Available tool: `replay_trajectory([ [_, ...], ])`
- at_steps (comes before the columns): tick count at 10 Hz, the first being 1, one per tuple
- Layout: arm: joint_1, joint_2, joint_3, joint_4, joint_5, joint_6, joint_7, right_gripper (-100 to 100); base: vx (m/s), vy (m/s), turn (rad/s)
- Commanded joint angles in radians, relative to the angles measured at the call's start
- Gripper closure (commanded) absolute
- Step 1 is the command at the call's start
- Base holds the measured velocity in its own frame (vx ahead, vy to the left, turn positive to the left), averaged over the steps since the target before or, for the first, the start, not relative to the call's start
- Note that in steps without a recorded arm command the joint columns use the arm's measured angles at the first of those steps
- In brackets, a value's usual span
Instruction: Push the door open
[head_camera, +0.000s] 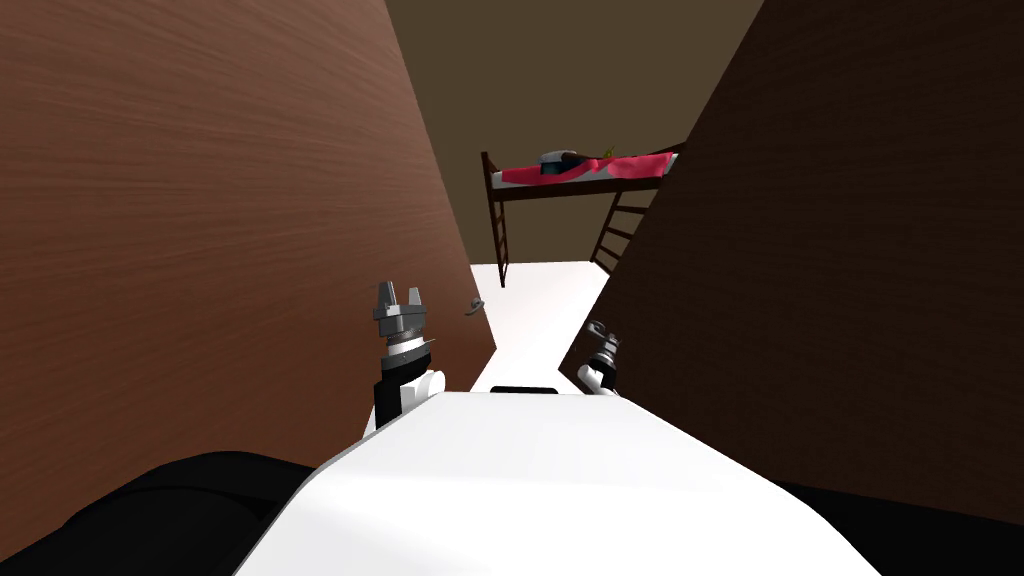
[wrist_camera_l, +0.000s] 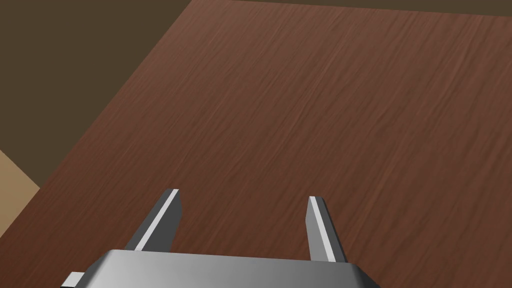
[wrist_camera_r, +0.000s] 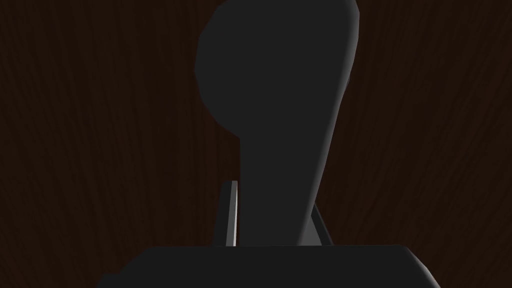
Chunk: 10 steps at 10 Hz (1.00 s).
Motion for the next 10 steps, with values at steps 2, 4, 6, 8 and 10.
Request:
replay_trajectory([
  [2, -0.017, -0.026, -0.028, 0.028, -0.019, -0.031, 0.007, 100, 0.13, -0.05, -0.028],
  [4, -0.017, -0.026, -0.028, 0.028, -0.019, -0.031, 0.007, 100, 0.056, -0.024, -0.005],
  [6, -0.018, -0.025, -0.052, 0.028, -0.039, -0.04, 0.024, 100, 0.146, -0.046, -0.061],
  [8, -0.019, -0.024, -0.063, 0.028, -0.048, -0.044, 0.032, 100, 0.126, -0.033, -0.023],
  [10, -0.021, -0.018, -0.092, 0.029, -0.072, -0.054, 0.051, 100, 0.181, -0.025, -0.042],
])
